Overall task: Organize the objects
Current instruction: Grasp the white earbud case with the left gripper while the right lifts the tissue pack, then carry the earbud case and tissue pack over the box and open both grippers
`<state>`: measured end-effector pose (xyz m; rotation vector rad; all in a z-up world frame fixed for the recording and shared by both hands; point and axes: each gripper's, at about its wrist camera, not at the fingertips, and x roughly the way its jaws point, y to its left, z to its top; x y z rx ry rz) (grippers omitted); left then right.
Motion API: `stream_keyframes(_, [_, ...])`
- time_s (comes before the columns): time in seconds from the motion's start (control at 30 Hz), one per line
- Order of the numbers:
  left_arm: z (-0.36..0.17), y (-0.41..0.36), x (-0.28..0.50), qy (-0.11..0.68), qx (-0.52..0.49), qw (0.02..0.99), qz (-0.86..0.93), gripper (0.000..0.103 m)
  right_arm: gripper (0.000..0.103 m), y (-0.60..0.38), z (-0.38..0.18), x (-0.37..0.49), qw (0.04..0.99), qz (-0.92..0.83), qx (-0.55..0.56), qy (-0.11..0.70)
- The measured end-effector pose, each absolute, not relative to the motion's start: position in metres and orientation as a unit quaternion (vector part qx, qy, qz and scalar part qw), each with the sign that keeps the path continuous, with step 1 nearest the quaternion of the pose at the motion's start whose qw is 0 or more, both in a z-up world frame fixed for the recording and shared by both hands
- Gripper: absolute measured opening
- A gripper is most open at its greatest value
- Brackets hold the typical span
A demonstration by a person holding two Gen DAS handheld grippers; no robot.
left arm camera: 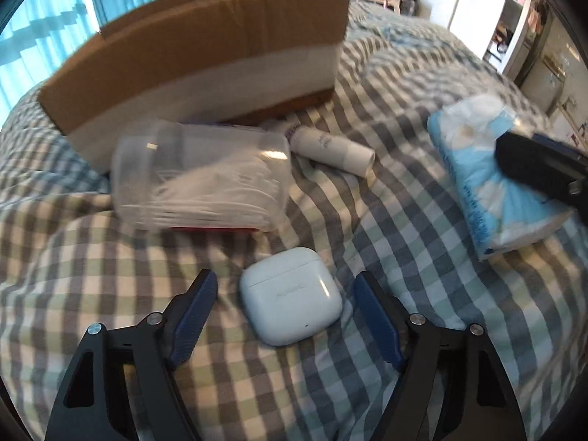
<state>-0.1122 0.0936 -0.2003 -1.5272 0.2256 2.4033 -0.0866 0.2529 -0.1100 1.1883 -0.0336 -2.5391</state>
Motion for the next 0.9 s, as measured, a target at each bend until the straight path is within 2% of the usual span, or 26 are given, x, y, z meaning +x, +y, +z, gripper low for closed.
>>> stream_keyframes(0.1, [-0.205,0.099,-0.114,0.082,-0.533,0.140,0.830,0.076,0.039,0.252,-0.112,-0.086,0.171,-0.892,0.419,-0.012])
stream_keyframes(0.13, [-0.204,0.099,-0.114,0.081,-0.532,0.141,0.831,0.060,0.039,0.251,-0.113,-0.085,0.172,-0.891,0.419,-0.010])
stream_keyframes(0.17, [-0.202,0.098,-0.113,0.078,-0.531,0.133,0.833,0.057,0.039,0.250,-0.114,-0.085,0.172,-0.892,0.419,-0.008])
stream_keyframes(0.53, [-0.158,0.091,-0.076,0.065,-0.491,0.128,0.859,0.056,0.039,0.249,-0.108,-0.080,0.156,-0.899,0.410,0.004])
stream_keyframes(0.9, [-0.102,0.048,-0.064,0.020,-0.427,0.087,0.900,0.056,0.039,0.232,-0.079,-0.065,0.152,-0.911,0.382,0.038])
